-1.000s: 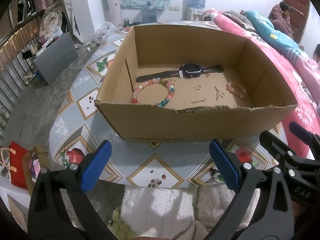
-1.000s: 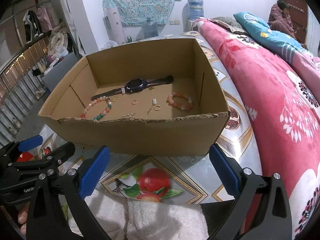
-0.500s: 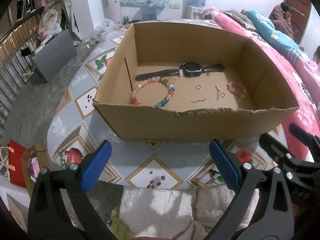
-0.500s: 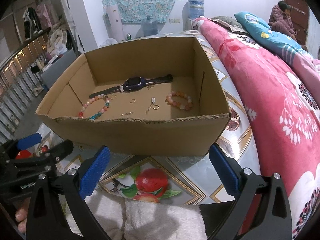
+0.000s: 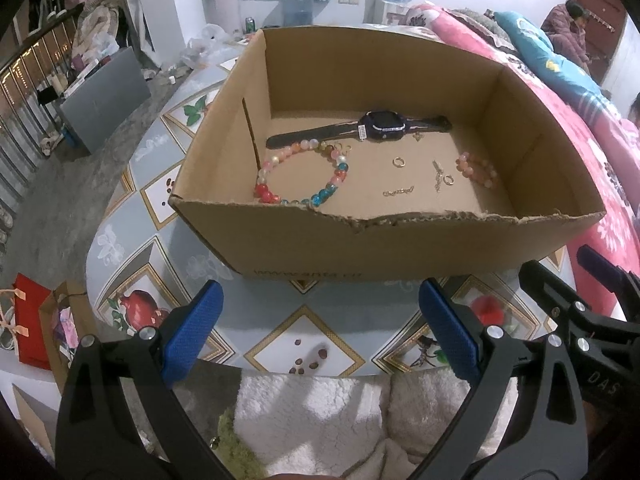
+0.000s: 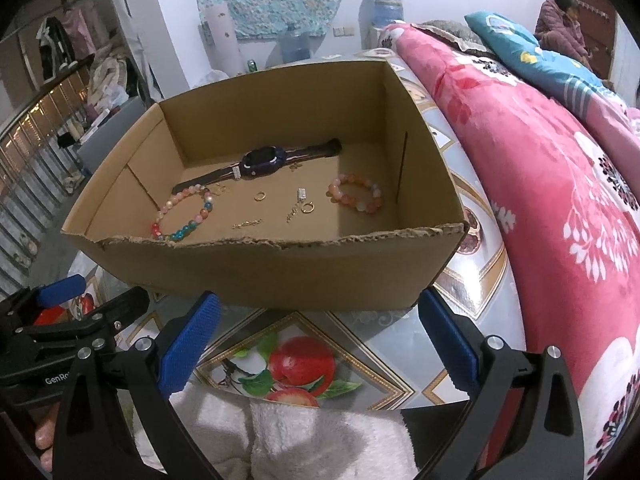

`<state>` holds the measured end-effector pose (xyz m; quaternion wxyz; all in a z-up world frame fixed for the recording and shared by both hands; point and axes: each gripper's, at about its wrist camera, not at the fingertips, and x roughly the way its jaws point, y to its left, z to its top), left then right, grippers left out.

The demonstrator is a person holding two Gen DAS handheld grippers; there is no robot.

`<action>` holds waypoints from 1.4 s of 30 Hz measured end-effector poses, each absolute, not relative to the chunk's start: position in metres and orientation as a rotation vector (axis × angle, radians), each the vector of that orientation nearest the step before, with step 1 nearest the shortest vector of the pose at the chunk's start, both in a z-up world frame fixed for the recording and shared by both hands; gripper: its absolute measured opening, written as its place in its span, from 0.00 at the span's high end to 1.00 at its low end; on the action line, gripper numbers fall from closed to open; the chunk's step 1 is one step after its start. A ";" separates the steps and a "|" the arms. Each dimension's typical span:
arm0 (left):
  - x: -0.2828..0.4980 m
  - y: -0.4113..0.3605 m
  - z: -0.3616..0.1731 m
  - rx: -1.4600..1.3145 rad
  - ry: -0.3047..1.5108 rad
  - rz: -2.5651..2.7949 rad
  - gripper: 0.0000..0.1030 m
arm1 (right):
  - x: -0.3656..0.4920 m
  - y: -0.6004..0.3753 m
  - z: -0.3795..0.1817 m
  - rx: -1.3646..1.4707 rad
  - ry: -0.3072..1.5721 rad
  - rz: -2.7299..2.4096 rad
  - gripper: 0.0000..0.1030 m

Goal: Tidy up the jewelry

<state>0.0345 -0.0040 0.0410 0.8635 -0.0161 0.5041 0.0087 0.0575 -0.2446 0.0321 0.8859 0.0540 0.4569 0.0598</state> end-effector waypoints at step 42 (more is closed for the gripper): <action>0.059 0.004 0.040 -0.012 1.164 0.033 0.08 | 0.082 -0.233 0.029 0.120 1.071 0.090 0.06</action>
